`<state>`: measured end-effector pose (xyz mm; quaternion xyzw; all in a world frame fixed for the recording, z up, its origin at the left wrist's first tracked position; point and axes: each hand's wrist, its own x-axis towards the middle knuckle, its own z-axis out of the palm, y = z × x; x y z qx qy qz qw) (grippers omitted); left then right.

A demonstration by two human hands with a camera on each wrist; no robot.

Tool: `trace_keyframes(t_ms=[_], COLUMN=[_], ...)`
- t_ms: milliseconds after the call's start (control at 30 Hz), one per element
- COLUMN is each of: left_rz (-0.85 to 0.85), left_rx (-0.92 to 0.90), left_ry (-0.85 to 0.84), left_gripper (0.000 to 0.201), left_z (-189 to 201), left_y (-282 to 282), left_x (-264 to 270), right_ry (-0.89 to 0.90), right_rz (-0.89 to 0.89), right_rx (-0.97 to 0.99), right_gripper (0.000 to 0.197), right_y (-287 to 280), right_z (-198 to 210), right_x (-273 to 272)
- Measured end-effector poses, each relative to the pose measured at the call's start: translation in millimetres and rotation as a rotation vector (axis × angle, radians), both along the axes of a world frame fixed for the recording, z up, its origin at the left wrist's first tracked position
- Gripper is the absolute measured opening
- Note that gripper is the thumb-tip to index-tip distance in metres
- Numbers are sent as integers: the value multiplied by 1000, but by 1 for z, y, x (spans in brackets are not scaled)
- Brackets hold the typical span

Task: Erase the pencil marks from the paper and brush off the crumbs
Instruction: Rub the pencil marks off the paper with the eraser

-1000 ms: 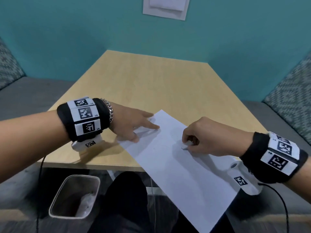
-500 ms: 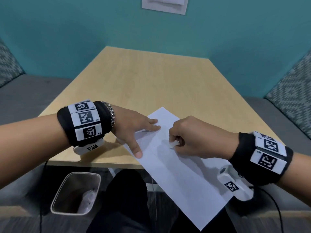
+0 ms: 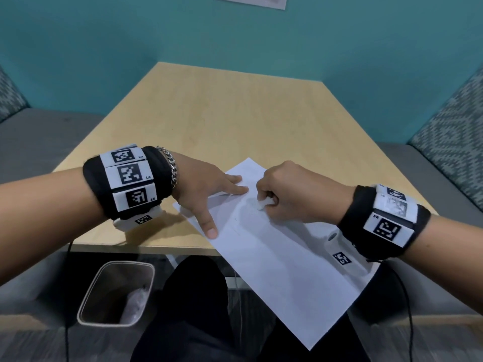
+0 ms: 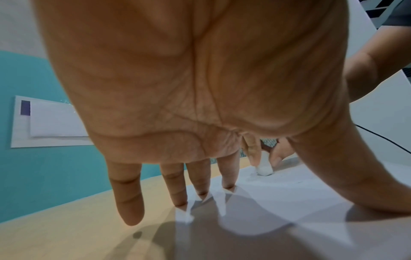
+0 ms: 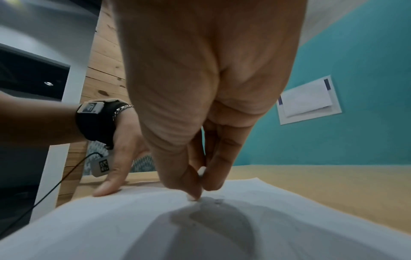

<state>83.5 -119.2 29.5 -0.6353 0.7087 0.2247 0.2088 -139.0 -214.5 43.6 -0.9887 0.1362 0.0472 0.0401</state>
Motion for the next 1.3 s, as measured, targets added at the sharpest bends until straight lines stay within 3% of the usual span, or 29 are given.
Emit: trace_keyframes(t_ms=[167, 367, 600, 767, 1000, 1100, 1300], left_rz=[10, 10, 29, 19, -1, -2, 1], left_rx=[7, 9, 7, -9, -147, -163, -213], left_ry=[6, 10, -20, -50, -72, -30, -69], left_gripper=[134, 133, 131, 128, 104, 91, 107], left_z=[0, 1, 6, 10, 12, 10, 6], left_y=[0, 0, 2, 5, 5, 8, 8], left_x=[1, 0, -6, -10, -17, -19, -21], right_ry=[58, 0, 59, 57, 58, 56, 42], right_rz=[88, 68, 81, 60, -53, -88, -145], right_rx=[34, -5, 143, 88, 18, 7, -39], right_gripper=[6, 11, 7, 6, 22, 19, 9], right_y=[7, -2, 7, 18, -1, -10, -20], right_z=[2, -1, 9, 2, 1, 2, 2], right_x=[-7, 1, -18, -30, -33, -31, -26])
